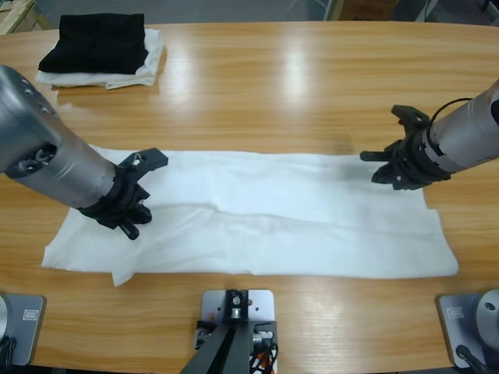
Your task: Fold clothes
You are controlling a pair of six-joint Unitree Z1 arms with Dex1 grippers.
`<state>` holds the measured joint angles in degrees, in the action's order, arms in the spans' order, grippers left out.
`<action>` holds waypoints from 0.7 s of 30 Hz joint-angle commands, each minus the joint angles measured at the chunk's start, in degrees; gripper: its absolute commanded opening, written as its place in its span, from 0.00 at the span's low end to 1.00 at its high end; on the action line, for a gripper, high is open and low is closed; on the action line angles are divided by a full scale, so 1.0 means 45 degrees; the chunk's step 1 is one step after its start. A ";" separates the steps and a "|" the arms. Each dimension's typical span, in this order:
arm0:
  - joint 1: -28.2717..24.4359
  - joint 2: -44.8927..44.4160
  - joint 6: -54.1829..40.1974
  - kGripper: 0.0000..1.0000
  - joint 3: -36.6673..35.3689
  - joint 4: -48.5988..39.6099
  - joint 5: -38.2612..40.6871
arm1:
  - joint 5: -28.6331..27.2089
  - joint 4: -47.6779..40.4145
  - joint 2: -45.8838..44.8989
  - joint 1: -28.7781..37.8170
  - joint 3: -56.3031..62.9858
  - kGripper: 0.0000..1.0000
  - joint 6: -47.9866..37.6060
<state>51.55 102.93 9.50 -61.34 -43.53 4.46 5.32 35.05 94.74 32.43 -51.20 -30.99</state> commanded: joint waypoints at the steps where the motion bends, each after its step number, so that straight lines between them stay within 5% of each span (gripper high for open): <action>1: -0.0151 -0.1280 0.0849 0.00 0.0366 -0.0362 -0.1056 | 0.0219 -0.0297 0.0469 -0.0216 0.0167 0.00 0.0177; 5: -0.0487 -0.1277 0.1888 0.00 0.0288 -0.0608 -0.2428 | 0.0243 -0.0419 0.0501 -0.0216 0.0303 0.00 0.0208; 21: -0.0256 0.1216 0.2150 0.00 0.2339 0.2380 -0.0709 | 0.0262 -0.0786 0.0602 -0.0364 0.0757 0.00 0.0208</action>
<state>49.64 105.39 17.24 -56.18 -36.95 -1.66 5.64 32.56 95.06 32.43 -49.68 -30.79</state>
